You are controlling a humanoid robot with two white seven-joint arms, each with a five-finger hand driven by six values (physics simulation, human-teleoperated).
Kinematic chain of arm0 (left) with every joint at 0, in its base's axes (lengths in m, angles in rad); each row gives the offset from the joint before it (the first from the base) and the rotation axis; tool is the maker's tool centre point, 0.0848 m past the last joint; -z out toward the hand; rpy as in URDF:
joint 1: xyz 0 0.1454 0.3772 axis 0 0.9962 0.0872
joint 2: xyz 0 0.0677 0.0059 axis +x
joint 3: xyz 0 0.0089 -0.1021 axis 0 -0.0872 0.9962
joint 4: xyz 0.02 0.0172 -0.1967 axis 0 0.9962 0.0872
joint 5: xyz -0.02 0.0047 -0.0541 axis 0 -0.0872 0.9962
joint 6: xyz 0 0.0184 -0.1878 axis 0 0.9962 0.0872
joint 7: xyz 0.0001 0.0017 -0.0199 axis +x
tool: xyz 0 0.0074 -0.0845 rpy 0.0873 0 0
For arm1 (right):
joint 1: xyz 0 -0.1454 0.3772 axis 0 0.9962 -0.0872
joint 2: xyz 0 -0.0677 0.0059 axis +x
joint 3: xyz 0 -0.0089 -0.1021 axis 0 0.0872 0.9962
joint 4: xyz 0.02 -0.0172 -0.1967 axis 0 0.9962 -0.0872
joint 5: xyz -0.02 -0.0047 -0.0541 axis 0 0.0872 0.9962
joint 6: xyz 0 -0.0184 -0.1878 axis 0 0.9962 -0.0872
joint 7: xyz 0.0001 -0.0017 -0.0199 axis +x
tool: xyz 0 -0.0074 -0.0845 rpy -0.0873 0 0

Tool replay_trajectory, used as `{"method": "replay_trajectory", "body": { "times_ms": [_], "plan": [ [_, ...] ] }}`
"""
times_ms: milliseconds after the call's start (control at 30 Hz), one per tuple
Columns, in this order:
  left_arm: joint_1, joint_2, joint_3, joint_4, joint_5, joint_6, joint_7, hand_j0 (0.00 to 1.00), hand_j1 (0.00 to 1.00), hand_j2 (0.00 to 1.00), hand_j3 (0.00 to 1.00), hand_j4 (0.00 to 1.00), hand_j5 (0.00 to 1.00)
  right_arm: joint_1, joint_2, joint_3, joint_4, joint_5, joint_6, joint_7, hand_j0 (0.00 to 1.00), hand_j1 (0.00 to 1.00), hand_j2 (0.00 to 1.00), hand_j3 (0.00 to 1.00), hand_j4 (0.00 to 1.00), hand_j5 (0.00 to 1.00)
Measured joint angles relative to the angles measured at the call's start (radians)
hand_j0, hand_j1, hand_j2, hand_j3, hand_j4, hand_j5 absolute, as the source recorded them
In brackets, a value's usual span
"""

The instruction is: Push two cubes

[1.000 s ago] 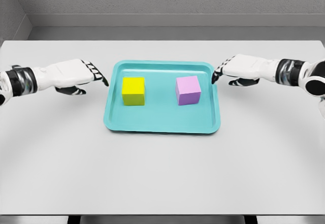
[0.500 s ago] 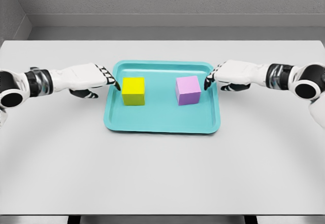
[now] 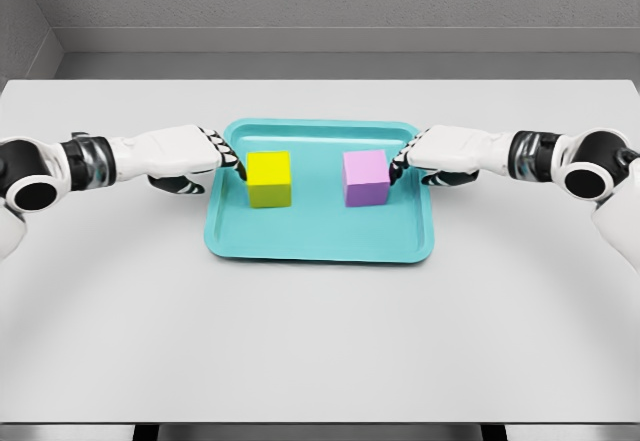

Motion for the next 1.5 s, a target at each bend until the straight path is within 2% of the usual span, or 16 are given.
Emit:
{"method": "replay_trajectory", "body": {
  "times_ms": [967,1267,1500],
  "plan": [
    [-0.014,-0.054,0.002,0.003,-0.028,0.0,-0.001,0.75,0.75,0.75,0.75,0.75,0.75,-0.02,0.061,0.005,0.014,0.034,-0.004,0.0,0.62,0.62,0.62,0.62,0.62,0.62],
    [-0.018,-0.057,0.001,0.002,-0.028,0.0,-0.001,0.75,0.75,0.75,0.75,0.75,0.75,-0.04,0.101,0.0,0.06,0.025,0.018,-0.002,0.62,0.62,0.62,0.62,0.62,0.62],
    [-0.018,-0.066,0.0,-0.001,-0.029,0.0,-0.001,0.74,0.74,0.74,0.74,0.74,0.74,-0.04,0.108,0.002,0.065,0.013,0.033,-0.004,0.62,0.62,0.62,0.62,0.62,0.62]
  ]
}}
